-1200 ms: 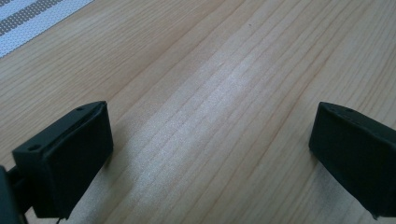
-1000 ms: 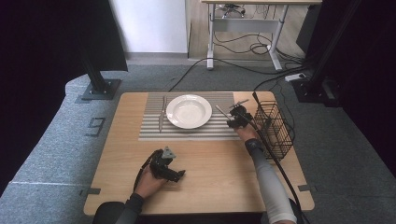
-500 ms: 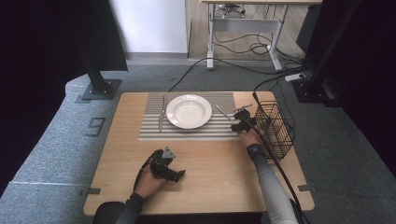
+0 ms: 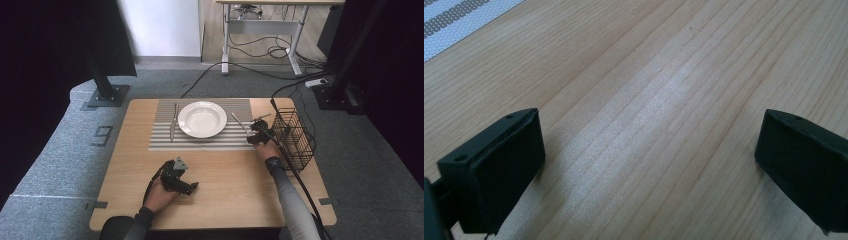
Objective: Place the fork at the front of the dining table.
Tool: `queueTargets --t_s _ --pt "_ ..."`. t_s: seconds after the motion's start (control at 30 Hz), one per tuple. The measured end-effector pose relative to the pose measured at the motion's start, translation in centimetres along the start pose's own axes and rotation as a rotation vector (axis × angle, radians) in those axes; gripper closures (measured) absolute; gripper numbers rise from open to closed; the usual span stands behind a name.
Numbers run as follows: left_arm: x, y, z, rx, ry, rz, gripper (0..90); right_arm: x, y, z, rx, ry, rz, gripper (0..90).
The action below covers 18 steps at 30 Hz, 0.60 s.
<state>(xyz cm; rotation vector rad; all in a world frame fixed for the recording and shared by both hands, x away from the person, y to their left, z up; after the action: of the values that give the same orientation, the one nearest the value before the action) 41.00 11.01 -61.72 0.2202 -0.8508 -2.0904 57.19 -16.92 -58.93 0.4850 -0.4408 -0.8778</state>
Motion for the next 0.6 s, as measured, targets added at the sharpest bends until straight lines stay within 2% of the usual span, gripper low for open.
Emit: queueTargets --t_s 0.07,0.1,0.13,0.2,0.27,0.37,0.4,0.43,0.5,0.6 --pt "0.0 0.0 0.0 -0.001 0.000 0.000 0.0 -1.2 0.3 0.1 0.015 0.043 0.033 52.0" --pt "0.0 0.0 0.0 -0.001 0.000 0.000 0.0 -1.2 0.3 0.1 0.015 0.043 0.033 52.0" --pt "0.0 0.0 0.0 -0.001 -0.001 -0.001 0.0 -1.9 0.6 0.3 0.031 0.063 0.061 52.0" --pt "0.0 0.0 0.0 -0.002 0.000 0.000 0.0 -2.2 0.9 0.8 0.051 0.059 0.075 51.6" --pt "0.0 0.0 0.0 -0.001 0.000 0.000 0.0 -1.8 1.1 1.3 0.060 0.020 0.074 49.7" --pt "0.0 0.0 0.0 -0.001 0.000 0.000 0.0 -1.5 1.0 1.4 0.054 0.012 0.068 52.3" --pt "0.0 0.0 0.0 -0.001 -0.001 0.000 0.0 -1.4 0.7 1.3 0.041 0.041 0.057 55.2" --pt "0.0 0.0 0.0 -0.001 -0.001 0.000 0.0 -1.4 0.7 1.3 0.041 0.041 0.057 55.2" --pt "0.0 0.0 0.0 -0.001 0.000 -0.001 0.0 -1.7 0.4 1.1 0.028 0.074 0.050 57.4" --pt "0.0 0.0 0.0 -0.001 0.000 0.000 0.0 -2.3 0.0 0.9 0.020 0.103 0.063 64.0"
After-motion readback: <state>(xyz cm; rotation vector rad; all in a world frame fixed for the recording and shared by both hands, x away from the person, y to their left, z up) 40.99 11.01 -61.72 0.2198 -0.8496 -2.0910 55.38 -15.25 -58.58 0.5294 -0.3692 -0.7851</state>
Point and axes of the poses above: each handheld gripper's, and its own axes: z roughly backward along the jaws, y roughly out of its top, x roughly to its right, the point moved 9 cm from there along -z, roughly forward along the jaws, and after that the axes turned 12 degrees about z, right-handed, at the moved point
